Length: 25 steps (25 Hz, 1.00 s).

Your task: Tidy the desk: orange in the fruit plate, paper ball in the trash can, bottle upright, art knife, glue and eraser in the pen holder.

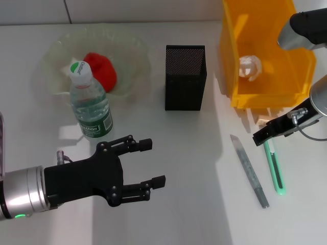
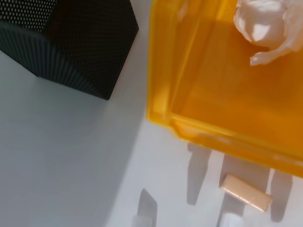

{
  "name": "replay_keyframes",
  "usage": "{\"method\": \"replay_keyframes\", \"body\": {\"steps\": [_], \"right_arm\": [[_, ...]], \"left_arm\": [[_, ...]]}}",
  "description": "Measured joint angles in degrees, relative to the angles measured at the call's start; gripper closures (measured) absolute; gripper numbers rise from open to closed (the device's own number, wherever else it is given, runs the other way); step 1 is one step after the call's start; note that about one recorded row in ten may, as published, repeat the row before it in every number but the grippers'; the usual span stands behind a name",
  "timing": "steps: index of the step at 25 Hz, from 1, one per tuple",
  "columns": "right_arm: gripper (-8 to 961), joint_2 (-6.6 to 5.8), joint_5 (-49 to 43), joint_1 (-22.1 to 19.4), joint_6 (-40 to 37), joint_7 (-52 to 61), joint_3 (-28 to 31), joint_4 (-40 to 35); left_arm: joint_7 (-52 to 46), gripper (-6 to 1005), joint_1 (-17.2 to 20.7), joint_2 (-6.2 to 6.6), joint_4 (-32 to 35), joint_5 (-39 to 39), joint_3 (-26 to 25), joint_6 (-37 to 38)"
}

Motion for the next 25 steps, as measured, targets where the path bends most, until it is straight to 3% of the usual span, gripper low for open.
{"method": "replay_keyframes", "body": {"steps": [11,15,25], "right_arm": [[202,0.00,-0.1,-0.5,0.7,0.0,-0.2,0.6],[416,0.00,-0.1,-0.7,0.8,0.0,-0.2,1.0],[426,0.00,-0.1,-1.1,1.3,0.0,-0.2,1.1]], "left_arm": [[0.0,199,0.3,0.00,0.0,0.0,0.0,-0.2],[0.0,199,0.4,0.03,0.0,0.0,0.1,-0.2],[0.0,199,0.4,0.09,0.0,0.0,0.1,0.1]]}}
